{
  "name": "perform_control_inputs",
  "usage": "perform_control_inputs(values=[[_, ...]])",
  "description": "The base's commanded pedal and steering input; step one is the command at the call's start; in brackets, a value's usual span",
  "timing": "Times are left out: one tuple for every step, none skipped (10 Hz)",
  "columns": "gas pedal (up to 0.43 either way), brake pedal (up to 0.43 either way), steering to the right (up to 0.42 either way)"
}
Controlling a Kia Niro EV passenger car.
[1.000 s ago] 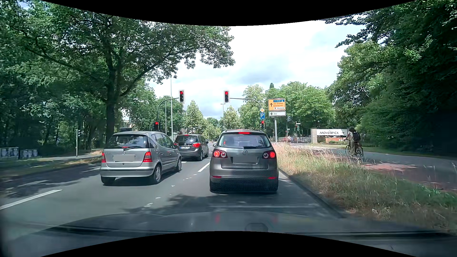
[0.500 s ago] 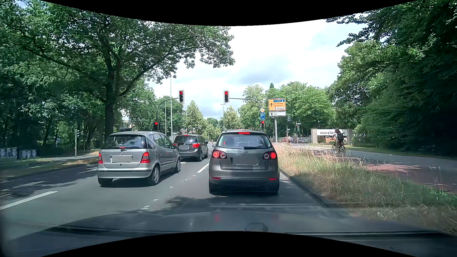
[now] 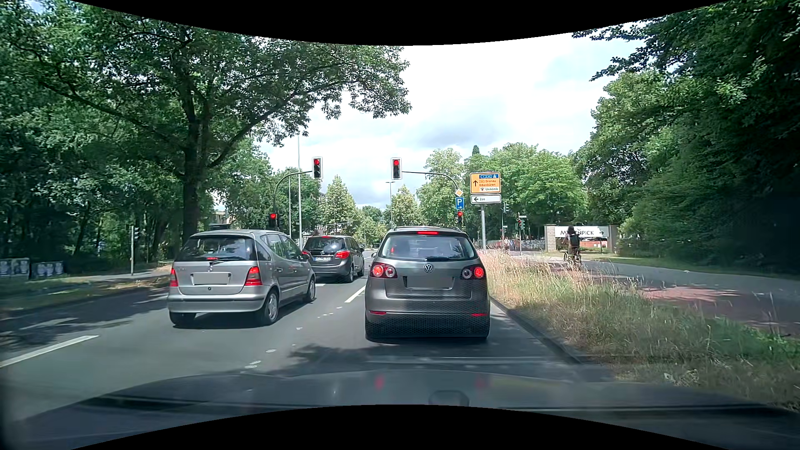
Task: Follow the waypoints while adhering to traffic rules and regulations
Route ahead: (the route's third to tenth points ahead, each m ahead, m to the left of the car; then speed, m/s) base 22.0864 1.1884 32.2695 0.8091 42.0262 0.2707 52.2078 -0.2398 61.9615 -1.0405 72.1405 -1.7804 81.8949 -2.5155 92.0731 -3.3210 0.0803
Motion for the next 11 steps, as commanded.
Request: perform_control_inputs(values=[[0.000, 0.244, 0.004], [0.000, 0.250, 0.004], [0.000, 0.256, 0.004], [0.000, 0.256, 0.004], [0.000, 0.256, 0.004], [0.000, 0.256, 0.004], [0.000, 0.262, 0.004], [0.000, 0.262, 0.004], [0.000, 0.262, 0.004], [0.000, 0.262, 0.004], [0.000, 0.262, 0.004]])
